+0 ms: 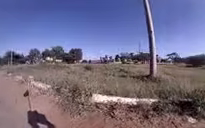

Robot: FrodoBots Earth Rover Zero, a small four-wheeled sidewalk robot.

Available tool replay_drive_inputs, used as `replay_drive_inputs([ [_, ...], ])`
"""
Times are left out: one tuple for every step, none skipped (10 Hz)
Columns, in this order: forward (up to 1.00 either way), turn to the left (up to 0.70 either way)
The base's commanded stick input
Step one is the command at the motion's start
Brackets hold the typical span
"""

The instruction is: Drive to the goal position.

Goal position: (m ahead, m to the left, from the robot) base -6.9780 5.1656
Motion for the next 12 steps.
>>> replay_drive_inputs([
  [0.0, 0.7],
  [0.0, 0.7],
  [0.0, 0.7],
  [0.0, 0.7],
  [0.0, 0.7],
  [0.0, 0.7],
  [0.0, 0.7],
  [0.0, 0.7],
  [0.0, 0.7],
  [0.0, 0.7],
  [0.0, 0.7],
  [0.0, 0.7],
])
